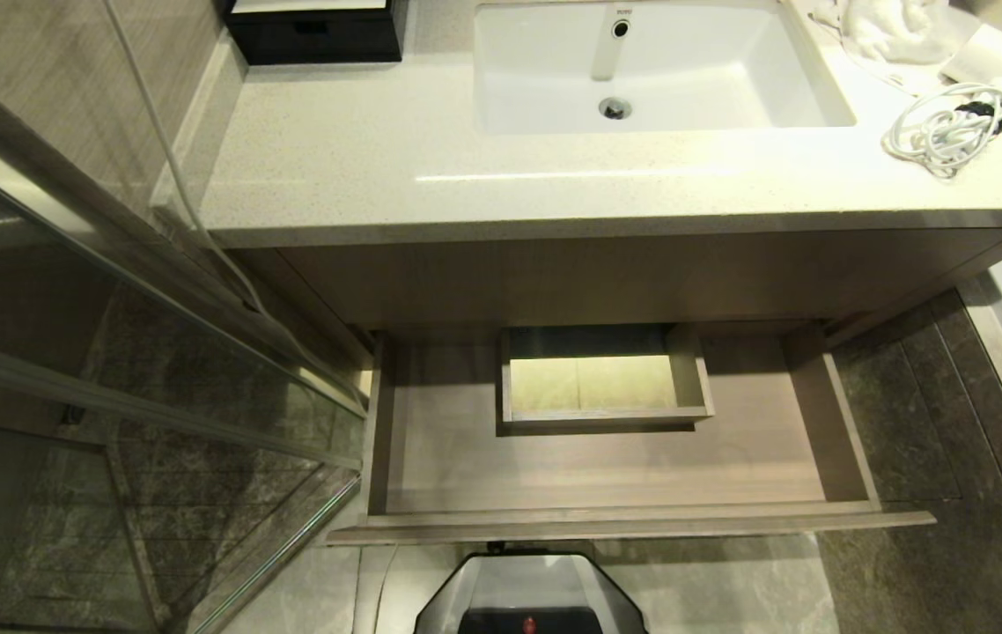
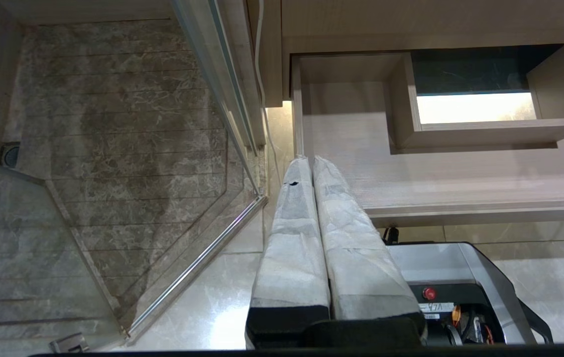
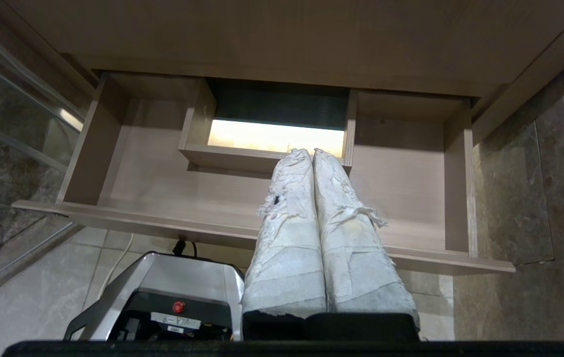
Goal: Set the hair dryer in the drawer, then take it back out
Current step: Pick up the hairdryer
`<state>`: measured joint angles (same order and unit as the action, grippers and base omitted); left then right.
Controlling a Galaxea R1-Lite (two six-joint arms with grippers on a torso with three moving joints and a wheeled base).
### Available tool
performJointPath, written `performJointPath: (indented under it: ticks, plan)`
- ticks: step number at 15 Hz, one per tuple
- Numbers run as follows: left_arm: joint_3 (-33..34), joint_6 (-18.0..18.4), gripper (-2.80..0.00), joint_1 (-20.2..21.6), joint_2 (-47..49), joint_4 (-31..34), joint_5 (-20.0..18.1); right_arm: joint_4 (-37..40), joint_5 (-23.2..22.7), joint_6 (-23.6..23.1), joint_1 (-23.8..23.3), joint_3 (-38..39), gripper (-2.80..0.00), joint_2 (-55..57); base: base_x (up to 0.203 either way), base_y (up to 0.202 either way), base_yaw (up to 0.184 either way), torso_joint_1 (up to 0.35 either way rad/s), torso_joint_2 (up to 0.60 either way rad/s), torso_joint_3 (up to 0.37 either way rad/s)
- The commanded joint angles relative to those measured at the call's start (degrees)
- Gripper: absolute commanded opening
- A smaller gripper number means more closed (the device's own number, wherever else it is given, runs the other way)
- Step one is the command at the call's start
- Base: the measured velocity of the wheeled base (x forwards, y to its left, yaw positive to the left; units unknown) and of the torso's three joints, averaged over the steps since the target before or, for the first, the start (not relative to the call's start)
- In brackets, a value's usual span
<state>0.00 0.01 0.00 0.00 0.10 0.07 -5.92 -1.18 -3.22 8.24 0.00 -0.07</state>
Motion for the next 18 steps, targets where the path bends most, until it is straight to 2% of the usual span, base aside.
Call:
performJointPath:
  ticks: [1, 10, 15, 18]
  plan:
    - [0.1, 0.0, -2.80, 0.0, 0.0, 0.0, 0.0, -0.1, 0.0, 0.0, 0.0, 2.3, -2.80, -2.2, 0.000, 0.000, 0.000, 0.000, 0.00, 0.000]
    - [0.1, 0.0, -2.80, 0.0, 0.0, 0.0, 0.0, -0.1, -0.1, 0.6, 0.0, 2.3, -2.80, -2.2, 0.000, 0.000, 0.000, 0.000, 0.00, 0.000]
    - [0.1, 0.0, -2.80, 0.0, 0.0, 0.0, 0.0, -0.1, -0.1, 0.5, 0.0, 2.3, -2.80, -2.2, 0.000, 0.009, -0.146, 0.005, 0.00, 0.003]
    - [0.0, 0.0, -2.80, 0.0, 0.0, 0.0, 0.0, -0.1, 0.0, 0.6, 0.0, 2.3, -2.80, -2.2, 0.000, 0.001, -0.035, 0.001, 0.00, 0.001]
